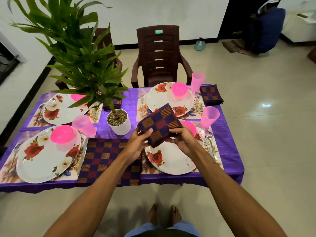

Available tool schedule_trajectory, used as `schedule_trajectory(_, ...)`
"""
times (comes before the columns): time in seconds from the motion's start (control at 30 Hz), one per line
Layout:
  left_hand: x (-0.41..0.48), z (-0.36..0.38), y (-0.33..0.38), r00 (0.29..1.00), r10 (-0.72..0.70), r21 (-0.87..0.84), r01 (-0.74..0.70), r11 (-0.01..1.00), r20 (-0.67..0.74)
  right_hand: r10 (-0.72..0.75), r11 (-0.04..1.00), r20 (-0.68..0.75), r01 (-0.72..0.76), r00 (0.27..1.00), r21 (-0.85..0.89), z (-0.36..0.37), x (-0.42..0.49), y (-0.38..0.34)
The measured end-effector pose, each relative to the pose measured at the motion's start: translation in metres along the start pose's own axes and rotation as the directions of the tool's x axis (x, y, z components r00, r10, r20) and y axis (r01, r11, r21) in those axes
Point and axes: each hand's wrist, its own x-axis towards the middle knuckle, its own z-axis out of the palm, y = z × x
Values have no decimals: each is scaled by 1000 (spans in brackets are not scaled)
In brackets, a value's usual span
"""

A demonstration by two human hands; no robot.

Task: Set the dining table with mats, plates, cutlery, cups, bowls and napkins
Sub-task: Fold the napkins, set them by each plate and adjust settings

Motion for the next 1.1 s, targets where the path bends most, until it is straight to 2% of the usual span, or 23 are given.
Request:
schedule_trajectory(0.1,8,-18,17,999,-34,-73,36,997,31,7,994,27,-4,1000,-110,-5,-2,-9)
schedule_trajectory(0.23,14,-10,27,984,-92,192,61,979,156,30,959,61,-12,998,-282,0,2,-19)
schedule_trajectory(0.3,16,3,22,989,-65,280,24,960,136,12,939,53,7,999,-344,5,4,-21)
schedule_trajectory(0.4,15,13,16,993,65,315,-92,945,95,-53,956,-17,46,998,-289,7,8,-15)
schedule_trajectory(0.47,14,17,13,989,83,361,-122,925,121,-75,981,-71,61,995,-184,8,11,-7)
schedule_trajectory(0.53,13,23,8,987,65,410,-119,904,145,-115,981,-123,93,986,-167,11,12,0)
schedule_trajectory(0.77,24,31,8,996,44,264,-64,962,82,-220,943,-139,174,965,-284,10,7,-2)
schedule_trajectory(0.87,31,44,5,994,94,231,-103,968,50,-191,963,-143,157,971,-221,3,1,-7)
schedule_trajectory(0.97,35,60,1,996,92,204,-94,974,19,-154,958,-138,114,978,-264,-8,-6,-10)
schedule_trajectory(1.1,40,84,-4,996,82,206,-86,975,27,-172,951,-126,132,977,-279,-27,-16,-23)
